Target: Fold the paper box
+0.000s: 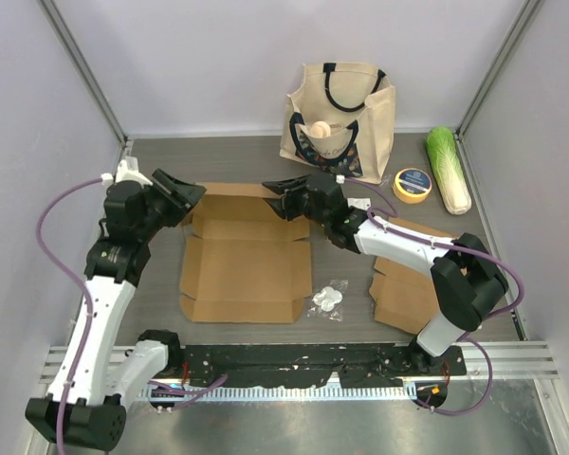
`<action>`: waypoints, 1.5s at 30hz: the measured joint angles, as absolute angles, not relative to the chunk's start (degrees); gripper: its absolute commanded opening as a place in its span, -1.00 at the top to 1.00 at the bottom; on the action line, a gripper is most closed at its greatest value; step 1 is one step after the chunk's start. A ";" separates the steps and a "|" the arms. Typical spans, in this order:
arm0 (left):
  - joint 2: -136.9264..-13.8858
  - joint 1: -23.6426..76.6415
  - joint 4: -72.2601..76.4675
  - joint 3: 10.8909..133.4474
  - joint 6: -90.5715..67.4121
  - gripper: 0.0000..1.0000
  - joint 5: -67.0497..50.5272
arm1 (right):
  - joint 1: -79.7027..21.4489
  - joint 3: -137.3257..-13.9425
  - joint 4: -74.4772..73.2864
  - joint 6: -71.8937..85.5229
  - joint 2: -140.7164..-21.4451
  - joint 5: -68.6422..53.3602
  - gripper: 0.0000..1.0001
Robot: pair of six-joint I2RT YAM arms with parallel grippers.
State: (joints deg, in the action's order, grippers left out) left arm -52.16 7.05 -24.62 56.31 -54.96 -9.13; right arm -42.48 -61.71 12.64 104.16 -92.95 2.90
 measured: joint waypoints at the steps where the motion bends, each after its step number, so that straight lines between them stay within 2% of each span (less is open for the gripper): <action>1: -50.78 7.03 -25.82 57.08 -52.77 0.22 -7.35 | -42.33 -61.71 12.64 104.18 -92.95 2.87 0.78; 4: -49.84 6.92 -29.15 59.27 -47.68 0.35 -2.07 | -42.00 -61.71 12.67 104.25 -92.95 2.85 0.78; 9: -52.90 6.79 -32.69 61.69 -43.03 0.42 7.40 | -41.87 -61.71 12.69 104.20 -92.95 2.81 0.80; 12: -56.34 6.72 -32.93 61.69 -41.54 0.53 10.41 | -41.87 -61.71 12.78 104.12 -93.01 2.70 0.81; 16: -60.88 6.72 -32.12 61.71 -40.18 0.68 12.10 | -41.87 -61.71 12.88 103.98 -93.08 2.55 0.83; 24: -68.97 6.79 -28.49 61.60 -40.47 0.74 7.77 | -41.87 -62.35 13.87 102.96 -94.26 2.11 0.85; 27: -68.75 6.81 -26.30 59.02 -41.28 0.54 4.86 | -41.91 -62.35 14.59 101.47 -94.74 2.02 0.88; 28: -68.25 6.85 -26.24 58.15 -41.30 0.34 4.34 | -41.95 -62.35 14.90 100.71 -94.87 2.09 0.89; 32: -64.27 6.85 -28.01 56.51 -39.11 -0.10 4.45 | -42.19 -61.80 16.16 98.26 -94.87 2.81 0.90; 36: -56.58 6.85 -30.44 56.45 -37.23 -0.24 7.40 | -42.30 -60.82 16.69 95.98 -94.87 3.97 0.90; 38: -52.84 6.85 -31.94 56.40 -36.88 -0.40 9.10 | -42.33 -60.77 16.75 95.59 -94.87 4.23 0.91; 45: -51.57 6.85 -33.21 52.88 -35.92 -0.39 12.36 | -42.33 -60.77 17.08 94.56 -94.89 4.49 0.91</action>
State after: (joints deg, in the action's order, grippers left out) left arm -51.57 6.85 -33.21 52.88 -35.92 12.36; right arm -42.33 -60.77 17.08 94.56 -94.89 4.49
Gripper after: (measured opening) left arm 0.708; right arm 0.422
